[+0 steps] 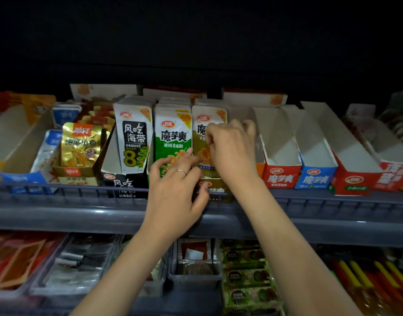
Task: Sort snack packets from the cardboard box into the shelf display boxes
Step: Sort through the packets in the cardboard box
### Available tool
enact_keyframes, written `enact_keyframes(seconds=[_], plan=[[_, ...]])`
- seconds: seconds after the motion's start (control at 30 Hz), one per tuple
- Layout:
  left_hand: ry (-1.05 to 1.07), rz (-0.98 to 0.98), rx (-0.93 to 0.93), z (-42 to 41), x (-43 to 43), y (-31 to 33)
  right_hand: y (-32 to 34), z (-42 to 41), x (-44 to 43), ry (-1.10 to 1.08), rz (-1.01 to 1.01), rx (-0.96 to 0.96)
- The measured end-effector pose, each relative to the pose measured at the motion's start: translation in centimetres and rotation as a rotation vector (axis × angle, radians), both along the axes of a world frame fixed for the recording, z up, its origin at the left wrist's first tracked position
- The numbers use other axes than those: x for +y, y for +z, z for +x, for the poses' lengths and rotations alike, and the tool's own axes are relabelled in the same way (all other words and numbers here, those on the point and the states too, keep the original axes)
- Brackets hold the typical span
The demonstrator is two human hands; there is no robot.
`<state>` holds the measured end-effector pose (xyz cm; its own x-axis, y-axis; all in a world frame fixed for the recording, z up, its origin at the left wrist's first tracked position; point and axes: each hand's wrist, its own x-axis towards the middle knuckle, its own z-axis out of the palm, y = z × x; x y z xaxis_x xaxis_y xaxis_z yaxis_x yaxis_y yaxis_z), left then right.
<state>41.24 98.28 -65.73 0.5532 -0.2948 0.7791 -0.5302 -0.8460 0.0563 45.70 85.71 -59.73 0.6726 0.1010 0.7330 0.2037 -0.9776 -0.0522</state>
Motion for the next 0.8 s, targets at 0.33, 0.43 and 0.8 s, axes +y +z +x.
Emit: enact_keyframes(seconds=[0.33,0.43,0.8], plan=[[0.005,0.007,0.003,0.0,0.0,0.0,0.3,-0.3,0.0,-0.055,-0.018,0.166],[0.007,0.018,0.004,0.0,0.1,-0.1,0.2,-0.2,0.2,-0.07,0.008,0.135],[-0.133,0.017,0.028,-2.4,1.9,0.0,1.7,-3.6,-0.1,0.092,0.082,0.068]])
